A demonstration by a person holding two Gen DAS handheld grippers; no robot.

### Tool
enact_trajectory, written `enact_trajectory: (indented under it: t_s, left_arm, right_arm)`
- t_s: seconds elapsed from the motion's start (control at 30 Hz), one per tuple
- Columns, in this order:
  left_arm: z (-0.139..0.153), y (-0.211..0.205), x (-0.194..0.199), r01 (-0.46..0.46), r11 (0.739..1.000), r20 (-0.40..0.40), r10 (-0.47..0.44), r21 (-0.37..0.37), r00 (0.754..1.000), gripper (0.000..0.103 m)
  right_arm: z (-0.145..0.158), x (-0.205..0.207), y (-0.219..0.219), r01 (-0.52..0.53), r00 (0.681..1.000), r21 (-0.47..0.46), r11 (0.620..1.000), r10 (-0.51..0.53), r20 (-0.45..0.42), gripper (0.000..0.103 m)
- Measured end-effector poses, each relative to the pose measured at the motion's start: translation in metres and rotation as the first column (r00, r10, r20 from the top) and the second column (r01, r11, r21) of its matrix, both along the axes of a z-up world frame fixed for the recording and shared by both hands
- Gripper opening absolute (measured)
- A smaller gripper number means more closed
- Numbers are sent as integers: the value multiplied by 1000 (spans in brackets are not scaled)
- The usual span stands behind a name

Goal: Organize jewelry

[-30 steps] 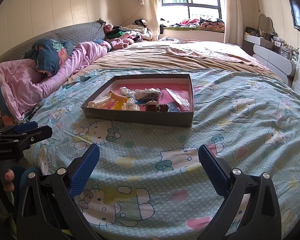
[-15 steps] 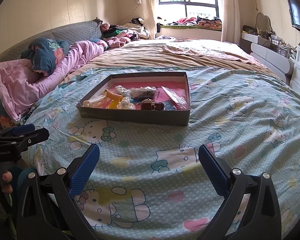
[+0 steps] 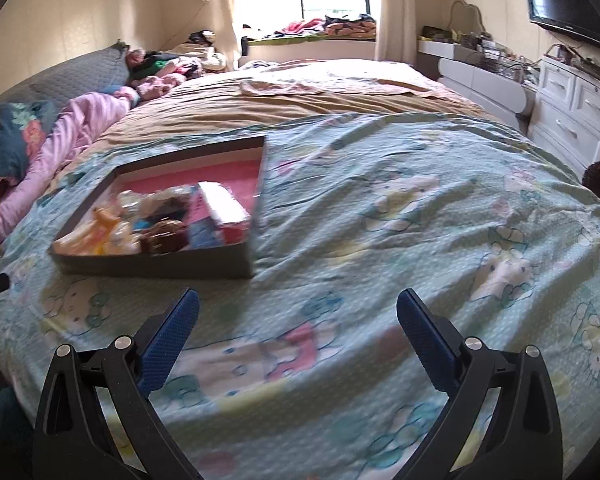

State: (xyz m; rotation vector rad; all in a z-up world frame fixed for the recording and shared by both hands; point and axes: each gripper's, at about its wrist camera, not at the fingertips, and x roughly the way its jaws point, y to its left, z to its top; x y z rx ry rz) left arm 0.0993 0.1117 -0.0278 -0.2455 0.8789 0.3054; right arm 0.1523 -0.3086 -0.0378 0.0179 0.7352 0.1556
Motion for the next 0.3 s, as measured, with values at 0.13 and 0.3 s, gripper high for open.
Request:
enact_trajectory:
  t_s: [0.13, 0.3]
  left_arm:
    - [-19, 64, 43, -138, 990, -71, 140, 41, 988, 93]
    - [-51, 132, 105, -200, 977, -188, 211, 74, 959, 94]
  right_arm:
    - [-12, 50, -51, 164, 986, -50, 985, -165, -27, 98]
    - [-29, 103, -112, 341, 936, -153, 927, -351, -40, 98]
